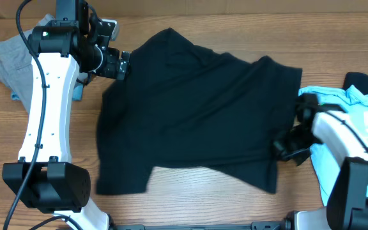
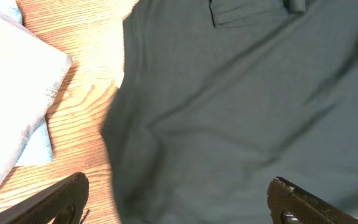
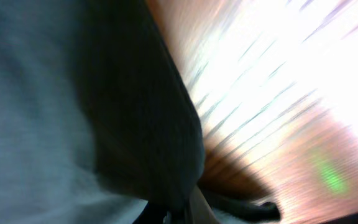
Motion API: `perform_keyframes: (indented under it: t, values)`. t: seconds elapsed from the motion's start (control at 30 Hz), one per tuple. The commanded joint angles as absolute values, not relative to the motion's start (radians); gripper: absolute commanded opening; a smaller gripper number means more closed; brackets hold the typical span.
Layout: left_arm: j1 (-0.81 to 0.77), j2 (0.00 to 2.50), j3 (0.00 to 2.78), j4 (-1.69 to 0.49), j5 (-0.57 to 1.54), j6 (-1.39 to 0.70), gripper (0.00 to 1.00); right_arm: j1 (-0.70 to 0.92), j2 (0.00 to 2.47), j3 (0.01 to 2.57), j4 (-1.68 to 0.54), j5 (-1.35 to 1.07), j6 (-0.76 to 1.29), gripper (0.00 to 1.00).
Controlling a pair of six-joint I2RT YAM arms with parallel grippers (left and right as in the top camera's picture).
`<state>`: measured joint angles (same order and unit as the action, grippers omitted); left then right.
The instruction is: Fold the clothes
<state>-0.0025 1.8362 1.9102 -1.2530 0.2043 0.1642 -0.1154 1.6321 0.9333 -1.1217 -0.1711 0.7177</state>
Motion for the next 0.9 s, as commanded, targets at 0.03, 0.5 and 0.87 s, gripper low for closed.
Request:
perform_keyframes:
  t: [0.03, 0.5, 0.87]
  values:
    - [0.001, 1.816, 1.931, -1.252, 0.2, 0.179, 0.96, -0.256, 1.63, 1.033, -1.177, 0.01, 0.717, 0.04]
    - [0.001, 1.836, 1.784, -1.25, 0.198, 0.145, 0.87, -0.344, 1.588, 1.036, -1.183, -0.157, 0.485, 0.63]
    - [-0.001, 1.894, 1.409, -0.958, 0.258, 0.078, 0.29, -0.342, 1.426, 1.036, -1.169, -0.43, 0.347, 0.63]
